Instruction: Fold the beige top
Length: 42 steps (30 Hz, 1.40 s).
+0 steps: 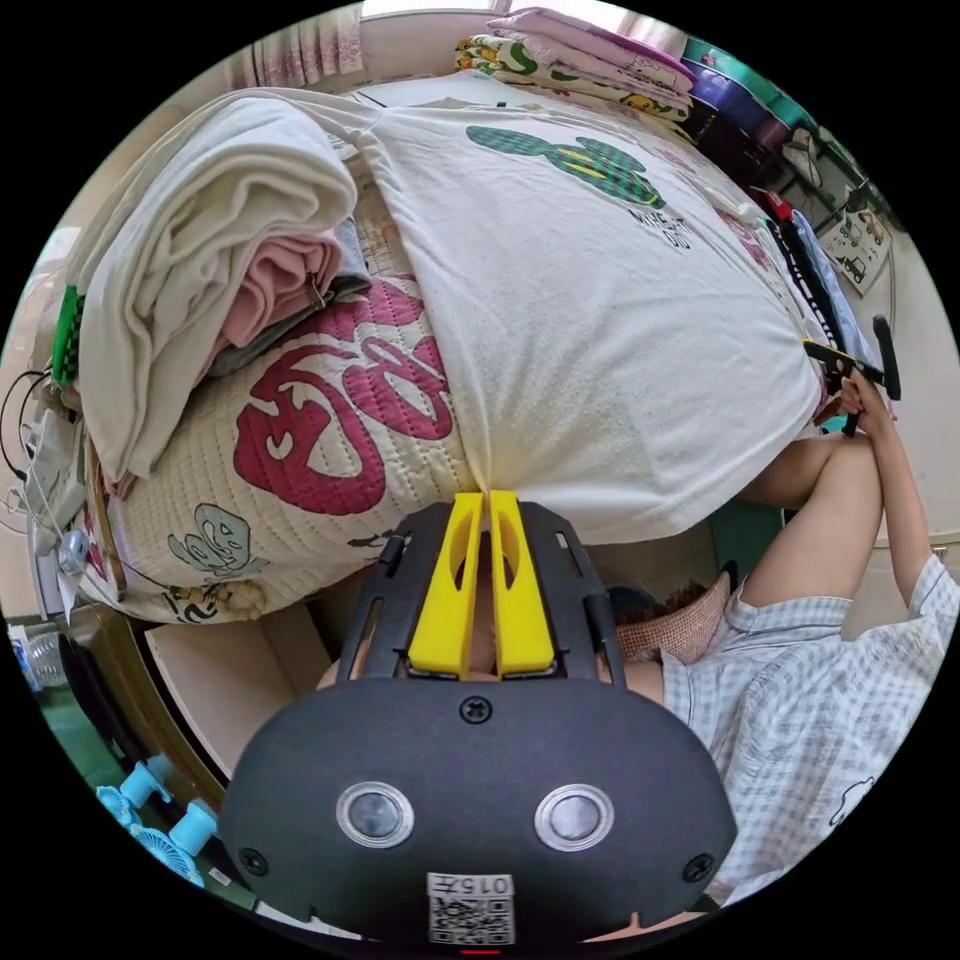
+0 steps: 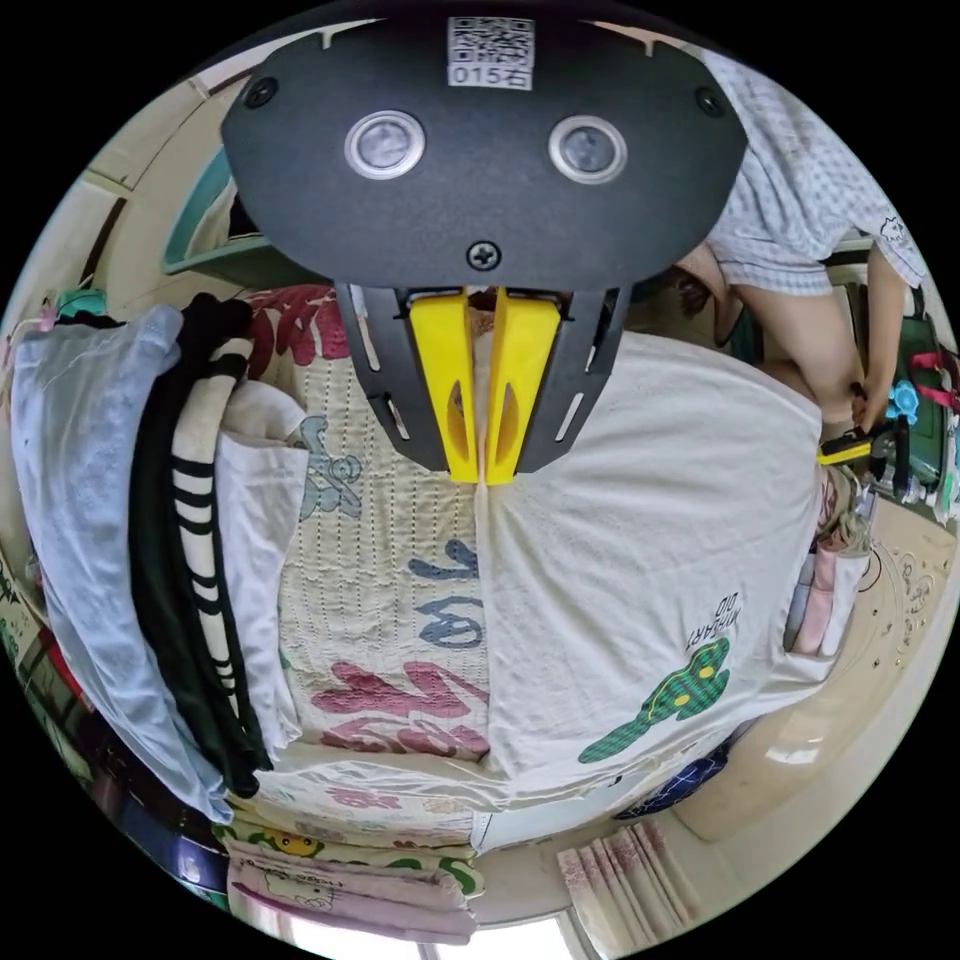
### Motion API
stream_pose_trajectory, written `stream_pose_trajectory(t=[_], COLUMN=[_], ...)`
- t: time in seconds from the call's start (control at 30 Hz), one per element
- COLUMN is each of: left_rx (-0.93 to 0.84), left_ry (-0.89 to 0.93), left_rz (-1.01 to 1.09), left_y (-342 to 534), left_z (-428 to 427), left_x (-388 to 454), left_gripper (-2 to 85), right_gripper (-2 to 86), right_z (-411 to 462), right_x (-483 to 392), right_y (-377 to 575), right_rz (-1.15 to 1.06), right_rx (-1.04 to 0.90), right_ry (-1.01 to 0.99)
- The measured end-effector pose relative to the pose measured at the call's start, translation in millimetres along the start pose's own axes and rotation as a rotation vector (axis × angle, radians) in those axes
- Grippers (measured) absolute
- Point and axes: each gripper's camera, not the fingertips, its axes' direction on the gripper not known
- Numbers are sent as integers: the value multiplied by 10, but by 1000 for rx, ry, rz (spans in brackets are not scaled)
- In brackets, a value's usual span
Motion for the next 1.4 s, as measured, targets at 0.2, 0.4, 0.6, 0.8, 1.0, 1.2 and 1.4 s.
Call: stream_pose_trajectory(t=[0.2,0.4,0.6,0.8,1.0,1.2,1.4], left_rx=[12,-87,-111,-137,-139,114,347], left_ry=[80,40,-52,-21,-142,42,232], left_rz=[32,29,44,60,115,205,289], left_y=[-78,-224,-385,-396,-267,-469,-1075], left_z=[-453,0,155,-13,-456,-997,-858], left_x=[-94,45,263,224,282,630,1213], left_gripper=[3,4,8,20,36,39,39], right_gripper=[-3,-2,-3,6,30,-2,2], right_z=[-442,-406,-615,-848,-1121,-1473,-1923], right_x=[26,-26,36,367,642,978,1435], right_y=[-55,-255,-347,-514,-560,-628,-815], right_rz=[-34,-80,-86,19,44,127,269], right_rx=[45,-49,-15,-1,31,64,272], right_ry=[-25,10,30,-94,-143,-117,-174])
